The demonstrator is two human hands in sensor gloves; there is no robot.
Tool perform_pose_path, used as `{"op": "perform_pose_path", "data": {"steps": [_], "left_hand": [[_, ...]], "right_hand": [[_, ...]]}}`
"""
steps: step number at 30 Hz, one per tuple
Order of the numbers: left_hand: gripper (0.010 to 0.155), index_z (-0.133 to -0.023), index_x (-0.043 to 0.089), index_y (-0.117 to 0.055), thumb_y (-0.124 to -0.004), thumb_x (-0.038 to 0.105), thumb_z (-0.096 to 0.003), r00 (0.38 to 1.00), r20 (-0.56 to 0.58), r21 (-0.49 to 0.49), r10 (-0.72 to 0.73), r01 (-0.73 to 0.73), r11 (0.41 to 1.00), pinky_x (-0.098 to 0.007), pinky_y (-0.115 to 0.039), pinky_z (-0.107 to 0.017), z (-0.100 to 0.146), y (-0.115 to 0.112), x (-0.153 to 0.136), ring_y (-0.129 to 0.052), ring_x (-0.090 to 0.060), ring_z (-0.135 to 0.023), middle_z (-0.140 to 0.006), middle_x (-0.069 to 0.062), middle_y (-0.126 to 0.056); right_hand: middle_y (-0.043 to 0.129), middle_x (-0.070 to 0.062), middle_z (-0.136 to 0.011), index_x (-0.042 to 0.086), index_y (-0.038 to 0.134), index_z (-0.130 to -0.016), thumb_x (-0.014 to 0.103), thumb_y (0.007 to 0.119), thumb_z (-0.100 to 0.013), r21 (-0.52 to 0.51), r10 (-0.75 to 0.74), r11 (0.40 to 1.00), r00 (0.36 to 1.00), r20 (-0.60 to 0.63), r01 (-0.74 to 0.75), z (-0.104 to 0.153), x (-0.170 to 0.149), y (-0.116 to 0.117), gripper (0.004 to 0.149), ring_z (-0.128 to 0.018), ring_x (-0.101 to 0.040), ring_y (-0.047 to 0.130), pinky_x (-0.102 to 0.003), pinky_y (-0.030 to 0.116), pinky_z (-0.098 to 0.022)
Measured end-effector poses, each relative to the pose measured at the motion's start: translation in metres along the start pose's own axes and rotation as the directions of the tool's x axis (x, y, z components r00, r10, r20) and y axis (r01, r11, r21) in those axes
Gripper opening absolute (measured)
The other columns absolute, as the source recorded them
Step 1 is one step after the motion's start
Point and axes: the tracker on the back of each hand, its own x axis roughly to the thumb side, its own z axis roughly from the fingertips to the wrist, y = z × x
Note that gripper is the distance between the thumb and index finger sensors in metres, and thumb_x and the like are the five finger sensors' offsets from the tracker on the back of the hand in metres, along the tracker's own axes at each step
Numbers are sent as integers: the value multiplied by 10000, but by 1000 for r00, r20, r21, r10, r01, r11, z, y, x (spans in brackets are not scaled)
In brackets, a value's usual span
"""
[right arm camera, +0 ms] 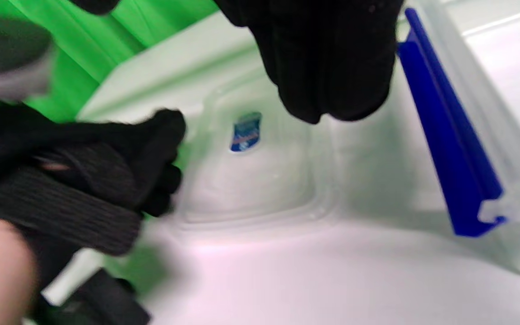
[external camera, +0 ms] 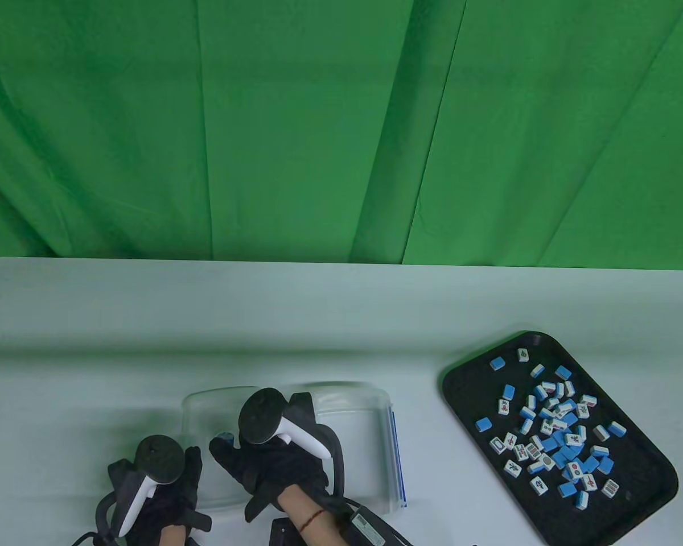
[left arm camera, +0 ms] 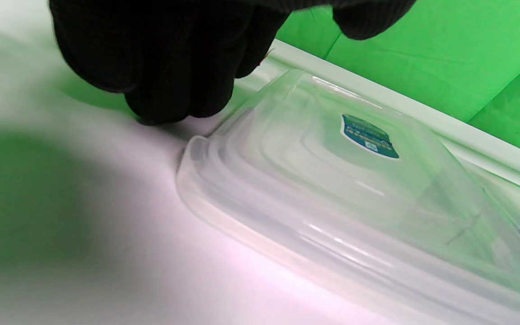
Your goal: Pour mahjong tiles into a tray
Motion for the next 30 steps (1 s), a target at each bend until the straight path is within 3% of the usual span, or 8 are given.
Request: {"op": "perform_pose_path", "data": {"steps": [6, 11, 18, 24, 27, 30], "left_hand": [[701, -1094, -52, -644, -504, 491, -673, 1000, 9, -24, 12, -12, 1000, -558, -764, -510, 0, -1, 1, -948, -426, -721, -923, -268, -899], [715, -1085, -81, -635, -500, 488, -674, 1000, 4, -36, 23, -23, 999, -553, -773, -487, -1, -1, 1, -966, -416, -677, -886, -275, -906], [701, -1038, -81, -699, -499, 485, -675, 998, -17, -110, 54, -55, 992, -522, -807, -413, -7, -5, -3, -1019, -344, -531, -723, -207, -976], [708, -1018, -90, -725, -504, 487, -673, 996, -5, -126, 84, -84, 989, -519, -820, -394, -8, -5, -4, -1034, -349, -507, -697, -235, -982], [703, -1007, -85, -744, -506, 486, -672, 996, 0, -126, 84, -83, 988, -518, -821, -391, -8, -6, -4, -1036, -352, -502, -693, -236, -985], [705, -1003, -90, -744, -505, 485, -672, 997, 2, -125, 83, -82, 989, -517, -822, -390, -8, -6, -4, -1036, -348, -500, -690, -237, -984]], "right_hand": [[583, -395, -1115, -37, 255, -1203, 614, 460, -691, 10, 11, 1000, 992, -128, -9, -27, -6, 15, 854, -905, -500, 818, -542, 804, -630], [578, -397, -1116, -43, 239, -1200, 616, 458, -687, 50, 140, 990, 965, -223, -132, -43, -12, 25, 863, -893, -484, 839, -520, 822, -615], [591, -394, -1103, -32, 273, -1201, 611, 464, -684, 74, 186, 982, 955, -232, -173, -52, -13, 32, 846, -867, -500, 836, -524, 815, -609], [539, -462, -1093, -50, 252, -1198, 593, 458, -692, 69, 55, 997, 975, -214, -41, -49, -16, 31, 843, -878, -592, 763, -607, 761, -639], [430, -518, -1105, -56, 193, -1199, 594, 452, -697, 96, -51, 993, 978, -203, 72, -48, -18, 32, 861, -913, -691, 595, -700, 669, -655], [392, -510, -1134, -56, 154, -1195, 606, 448, -695, 78, -89, 991, 975, -205, 107, -47, -21, 31, 881, -922, -713, 541, -719, 646, -656]]}}
